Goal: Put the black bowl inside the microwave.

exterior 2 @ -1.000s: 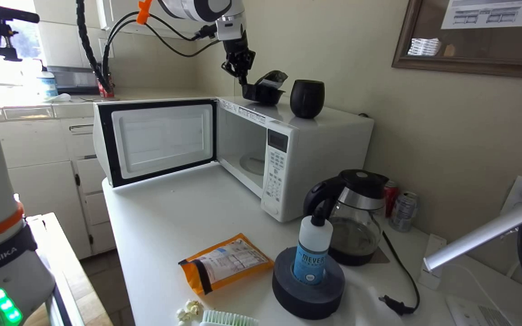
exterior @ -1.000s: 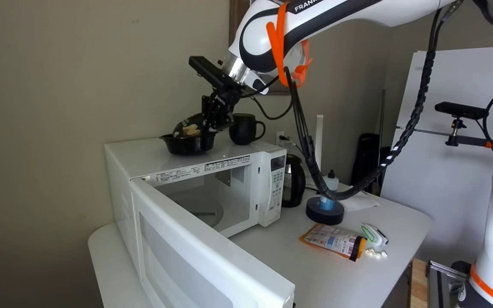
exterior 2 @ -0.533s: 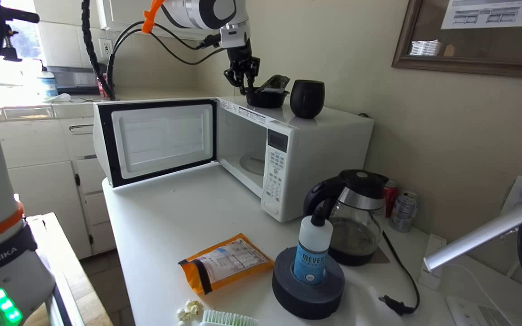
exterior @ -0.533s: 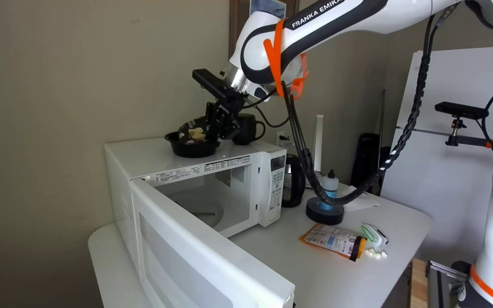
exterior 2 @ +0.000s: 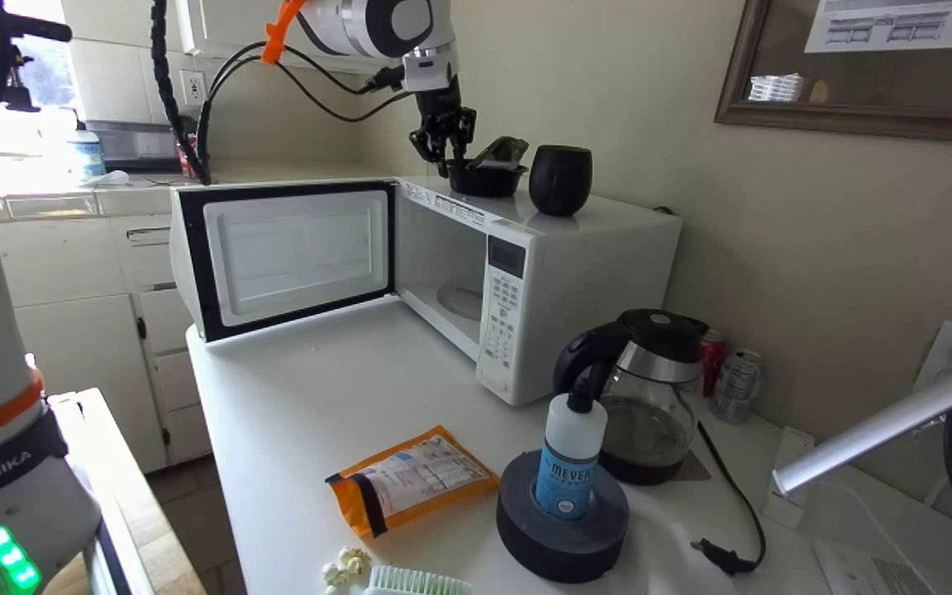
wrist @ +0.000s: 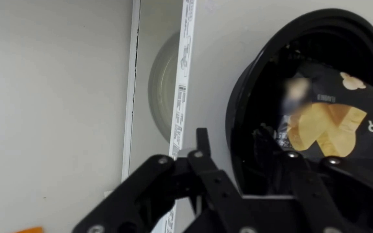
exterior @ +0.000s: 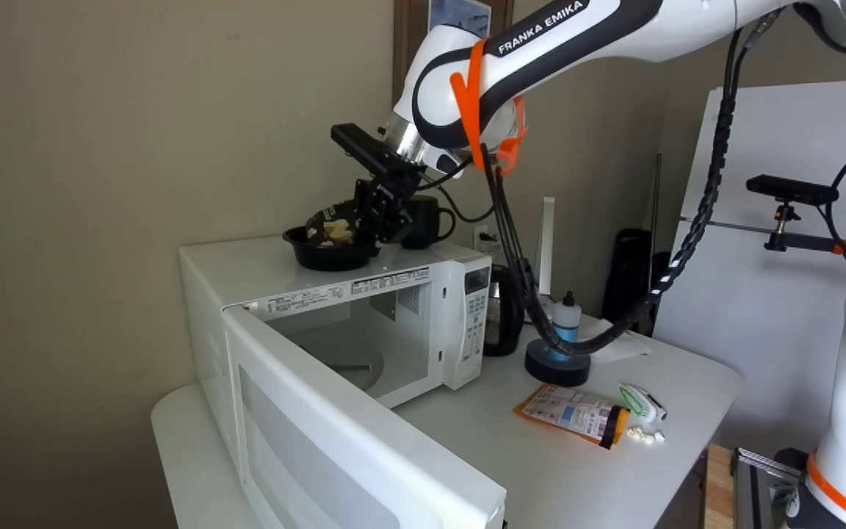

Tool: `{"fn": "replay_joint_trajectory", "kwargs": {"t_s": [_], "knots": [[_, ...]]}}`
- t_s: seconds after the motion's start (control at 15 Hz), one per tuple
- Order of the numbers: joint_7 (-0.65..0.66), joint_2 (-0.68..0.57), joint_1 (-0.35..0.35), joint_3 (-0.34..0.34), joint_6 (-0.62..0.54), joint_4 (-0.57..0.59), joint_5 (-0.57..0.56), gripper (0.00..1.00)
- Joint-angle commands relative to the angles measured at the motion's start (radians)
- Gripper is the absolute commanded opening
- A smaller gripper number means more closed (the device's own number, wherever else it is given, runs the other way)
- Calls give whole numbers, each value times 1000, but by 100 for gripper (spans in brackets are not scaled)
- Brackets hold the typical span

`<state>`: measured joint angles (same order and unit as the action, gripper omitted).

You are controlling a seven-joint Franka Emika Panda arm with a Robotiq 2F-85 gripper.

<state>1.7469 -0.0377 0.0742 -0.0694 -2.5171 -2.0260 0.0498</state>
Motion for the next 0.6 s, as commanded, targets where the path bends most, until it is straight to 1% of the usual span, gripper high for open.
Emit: {"fn": "replay_joint_trajectory", "kwargs": {"t_s": [0.0, 0.07, 0.13, 0.27, 0.33, 0.4, 0.53], "knots": [[23, -13, 4, 5, 11, 4, -6, 11], [22, -13, 5, 5, 10, 4, -6, 4], [22, -9, 5, 5, 7, 1, -8, 0], [14, 9, 7, 3, 2, -7, -4, 0], [7, 25, 8, 1, 3, -15, -1, 3], [-6, 44, 8, -2, 7, -25, 8, 1], [-33, 99, 9, -7, 5, -62, 14, 2]]}}
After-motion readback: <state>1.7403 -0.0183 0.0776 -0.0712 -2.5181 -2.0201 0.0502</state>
